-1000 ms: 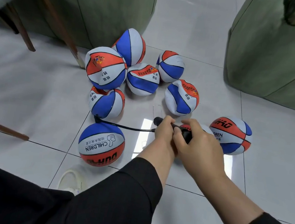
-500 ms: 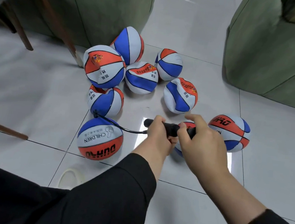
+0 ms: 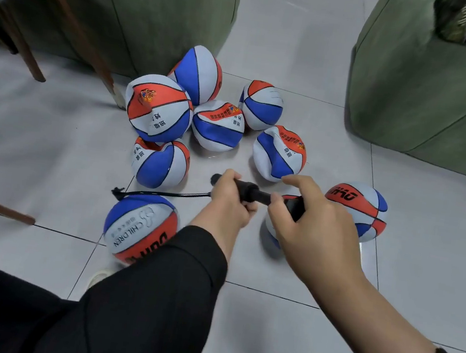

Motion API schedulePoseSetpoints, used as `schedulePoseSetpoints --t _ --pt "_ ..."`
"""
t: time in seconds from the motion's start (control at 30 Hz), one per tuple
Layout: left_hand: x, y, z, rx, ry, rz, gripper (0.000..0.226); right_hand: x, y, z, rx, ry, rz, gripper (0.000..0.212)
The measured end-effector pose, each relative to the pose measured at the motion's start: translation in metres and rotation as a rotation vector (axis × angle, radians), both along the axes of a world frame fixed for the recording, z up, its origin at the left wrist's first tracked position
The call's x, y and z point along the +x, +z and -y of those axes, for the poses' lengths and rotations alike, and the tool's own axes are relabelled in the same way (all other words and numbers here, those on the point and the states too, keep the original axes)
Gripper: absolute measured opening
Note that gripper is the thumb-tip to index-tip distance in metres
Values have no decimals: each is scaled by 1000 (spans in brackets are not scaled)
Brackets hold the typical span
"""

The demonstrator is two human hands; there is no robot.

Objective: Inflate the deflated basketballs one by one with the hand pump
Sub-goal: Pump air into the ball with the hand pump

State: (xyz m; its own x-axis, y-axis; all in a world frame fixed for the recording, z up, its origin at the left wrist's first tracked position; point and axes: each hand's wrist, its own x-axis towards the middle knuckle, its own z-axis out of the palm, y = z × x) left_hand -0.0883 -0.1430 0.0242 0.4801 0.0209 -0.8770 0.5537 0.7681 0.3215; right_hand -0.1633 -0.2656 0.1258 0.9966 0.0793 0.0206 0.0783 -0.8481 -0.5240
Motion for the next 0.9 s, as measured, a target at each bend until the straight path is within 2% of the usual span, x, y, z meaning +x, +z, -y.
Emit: schedulePoseSetpoints --t 0.13,0.33,0.5,0.67,0.8,0.83,0.9 --pt "3 -14 -18 16 17 -39 23 -10 9 -3 2 12 25 50" --pt "-17 -4 10 29 -40 -77 17 -3 -16 -3 -9 -37 -9 44" --pt "-23 12 34 -4 -118 -8 22 4 -30 -6 -49 -73 -39 35" --pt "-28 6 33 -15 -198 37 21 4 -38 -7 -54 -33 -65 37" --pt "-10 20 21 26 -120 72 15 10 -20 -9 -51 -6 -39 41" --pt "-4 24 14 29 -76 64 18 10 -13 -9 -44 -8 -21 42" --pt "6 18 2 36 20 21 42 8 1 -8 -11 -10 10 44"
